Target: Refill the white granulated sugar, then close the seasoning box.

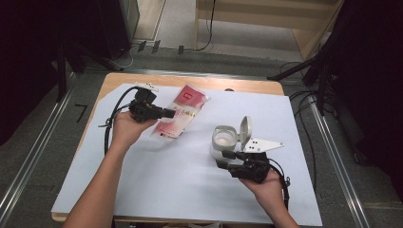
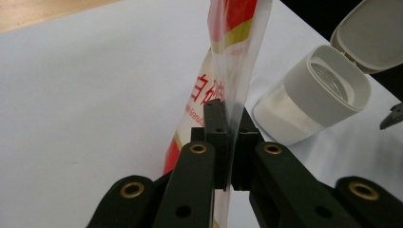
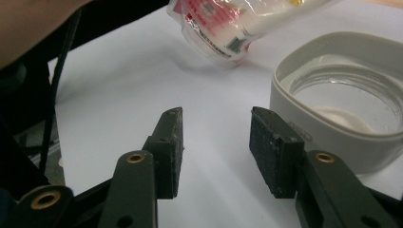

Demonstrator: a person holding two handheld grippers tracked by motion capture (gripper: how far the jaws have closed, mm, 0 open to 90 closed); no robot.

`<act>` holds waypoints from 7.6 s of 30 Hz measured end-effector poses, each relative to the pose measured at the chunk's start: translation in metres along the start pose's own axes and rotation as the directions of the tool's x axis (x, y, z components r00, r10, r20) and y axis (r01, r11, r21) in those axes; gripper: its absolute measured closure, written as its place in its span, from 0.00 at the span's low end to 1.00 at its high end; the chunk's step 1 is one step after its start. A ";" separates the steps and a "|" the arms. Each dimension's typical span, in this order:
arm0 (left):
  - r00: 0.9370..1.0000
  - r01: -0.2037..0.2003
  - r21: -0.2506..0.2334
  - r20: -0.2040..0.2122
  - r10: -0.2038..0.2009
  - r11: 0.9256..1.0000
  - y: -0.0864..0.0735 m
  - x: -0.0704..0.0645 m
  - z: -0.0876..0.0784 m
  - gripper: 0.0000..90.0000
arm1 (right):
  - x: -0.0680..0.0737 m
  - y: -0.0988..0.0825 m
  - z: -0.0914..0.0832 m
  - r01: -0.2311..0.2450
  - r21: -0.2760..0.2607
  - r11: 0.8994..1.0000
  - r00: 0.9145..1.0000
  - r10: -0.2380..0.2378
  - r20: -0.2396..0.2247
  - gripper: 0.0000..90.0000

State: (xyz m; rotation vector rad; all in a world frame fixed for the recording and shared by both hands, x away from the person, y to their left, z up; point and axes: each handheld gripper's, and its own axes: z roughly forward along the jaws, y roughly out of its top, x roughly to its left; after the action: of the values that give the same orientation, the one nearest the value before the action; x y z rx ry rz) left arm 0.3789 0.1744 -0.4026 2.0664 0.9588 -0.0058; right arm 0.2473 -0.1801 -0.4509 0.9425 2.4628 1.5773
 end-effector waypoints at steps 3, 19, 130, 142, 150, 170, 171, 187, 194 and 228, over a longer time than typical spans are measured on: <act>1.000 0.004 -0.003 0.013 -0.004 1.000 -0.005 0.001 -0.002 0.99 | 0.001 -0.002 -0.001 0.013 0.013 1.000 1.000 -0.013 0.011 0.62; 0.999 -0.045 0.005 0.003 0.045 0.999 -0.028 -0.003 -0.018 0.98 | -0.003 -0.004 0.001 0.008 0.024 1.000 1.000 -0.008 0.007 0.61; 0.982 -0.100 -0.078 -0.165 0.086 0.992 -0.103 0.031 -0.095 0.49 | -0.035 -0.003 -0.050 -0.049 -0.023 0.999 0.991 0.051 0.121 0.61; 0.969 -0.116 -0.090 -0.228 0.093 0.989 -0.101 0.035 -0.084 0.52 | -0.043 0.002 -0.056 -0.049 -0.033 0.998 0.990 0.053 0.134 0.65; 0.969 -0.087 -0.082 -0.239 0.065 0.993 -0.097 0.039 -0.076 0.50 | -0.053 0.003 -0.058 -0.089 -0.029 0.996 0.986 0.092 0.140 0.77; 0.969 -0.108 -0.067 -0.232 0.090 0.992 -0.095 0.035 -0.071 0.49 | -0.078 0.012 -0.056 -0.136 -0.034 0.990 0.976 0.140 0.166 1.00; 0.969 -0.105 -0.069 -0.234 0.086 0.992 -0.095 0.035 -0.070 0.49 | -0.080 0.013 -0.055 -0.144 -0.036 0.989 0.974 0.148 0.170 1.00; 0.971 -0.112 -0.042 -0.218 0.101 0.993 -0.093 0.033 -0.066 0.48 | -0.100 0.029 -0.036 -0.198 -0.051 0.979 0.960 0.204 0.194 1.00; 0.967 -0.108 -0.048 -0.237 0.094 0.993 -0.093 0.033 -0.066 0.48 | -0.094 0.032 -0.034 -0.183 -0.048 0.982 0.963 0.189 0.192 1.00; 0.971 -0.093 -0.044 -0.226 0.081 0.995 -0.094 0.033 -0.066 0.46 | -0.073 0.039 -0.025 -0.098 -0.034 0.995 0.980 0.103 0.168 0.75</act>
State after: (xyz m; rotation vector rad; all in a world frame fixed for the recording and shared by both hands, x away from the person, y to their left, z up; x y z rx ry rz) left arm 0.3225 0.2743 -0.4350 2.0872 0.9897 0.3027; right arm 0.3150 -0.2269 -0.4248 1.1623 2.3084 1.4841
